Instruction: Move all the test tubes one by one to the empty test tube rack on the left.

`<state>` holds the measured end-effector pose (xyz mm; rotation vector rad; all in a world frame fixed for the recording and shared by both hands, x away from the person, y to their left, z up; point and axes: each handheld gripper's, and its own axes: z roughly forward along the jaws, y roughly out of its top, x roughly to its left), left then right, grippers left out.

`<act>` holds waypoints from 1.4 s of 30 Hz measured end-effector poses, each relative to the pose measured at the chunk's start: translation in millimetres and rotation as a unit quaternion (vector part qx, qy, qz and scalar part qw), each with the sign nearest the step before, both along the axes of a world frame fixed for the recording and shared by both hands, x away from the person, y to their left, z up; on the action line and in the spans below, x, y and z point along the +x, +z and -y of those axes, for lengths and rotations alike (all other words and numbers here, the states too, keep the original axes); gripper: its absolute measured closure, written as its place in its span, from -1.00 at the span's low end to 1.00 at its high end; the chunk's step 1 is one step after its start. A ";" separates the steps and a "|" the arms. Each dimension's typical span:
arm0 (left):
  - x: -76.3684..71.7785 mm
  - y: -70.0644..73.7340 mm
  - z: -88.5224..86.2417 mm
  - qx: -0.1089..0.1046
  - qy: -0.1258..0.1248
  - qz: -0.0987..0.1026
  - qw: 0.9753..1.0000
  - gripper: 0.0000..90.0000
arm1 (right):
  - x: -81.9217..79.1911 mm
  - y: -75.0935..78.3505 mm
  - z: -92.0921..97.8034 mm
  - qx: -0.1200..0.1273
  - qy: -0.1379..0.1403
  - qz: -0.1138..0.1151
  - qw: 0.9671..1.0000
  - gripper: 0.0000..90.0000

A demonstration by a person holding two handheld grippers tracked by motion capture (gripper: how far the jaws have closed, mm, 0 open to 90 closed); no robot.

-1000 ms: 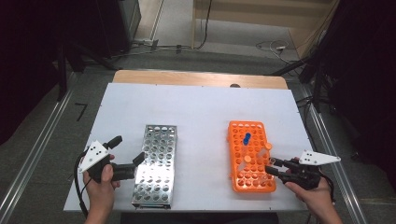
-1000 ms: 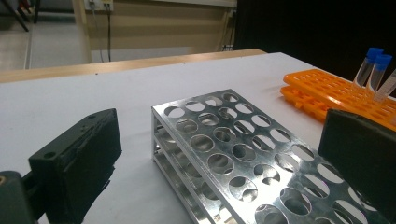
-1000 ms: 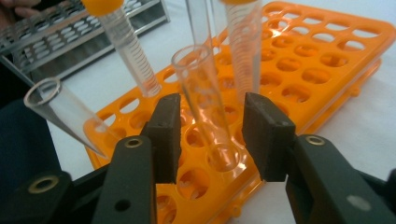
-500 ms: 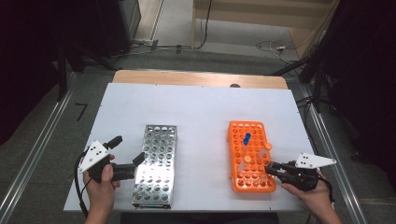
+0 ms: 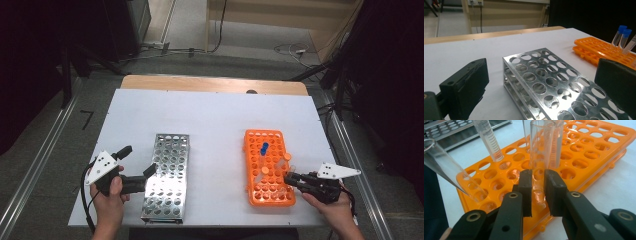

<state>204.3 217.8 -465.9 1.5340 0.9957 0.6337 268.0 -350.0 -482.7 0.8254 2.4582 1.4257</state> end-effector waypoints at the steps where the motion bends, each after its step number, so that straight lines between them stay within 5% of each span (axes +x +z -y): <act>1: -0.2 0.1 0.0 0.000 0.000 0.000 1.000 -1.00 | 0.2 1.0 0.1 0.000 0.005 0.000 1.000 0.65; 7: -1.4 0.8 -1.1 -0.003 0.001 0.003 1.000 -1.00 | -0.4 7.7 2.7 0.014 -0.010 -0.013 1.000 0.65; 25: -5.1 16.1 8.0 -0.002 -0.027 0.014 1.000 -1.00 | -8.0 49.9 4.3 0.053 -0.041 0.001 0.998 0.65; 42: -1.3 49.5 44.6 0.002 -0.100 0.001 0.995 -1.00 | -12.2 100.6 -37.4 0.058 -0.001 0.022 0.998 0.65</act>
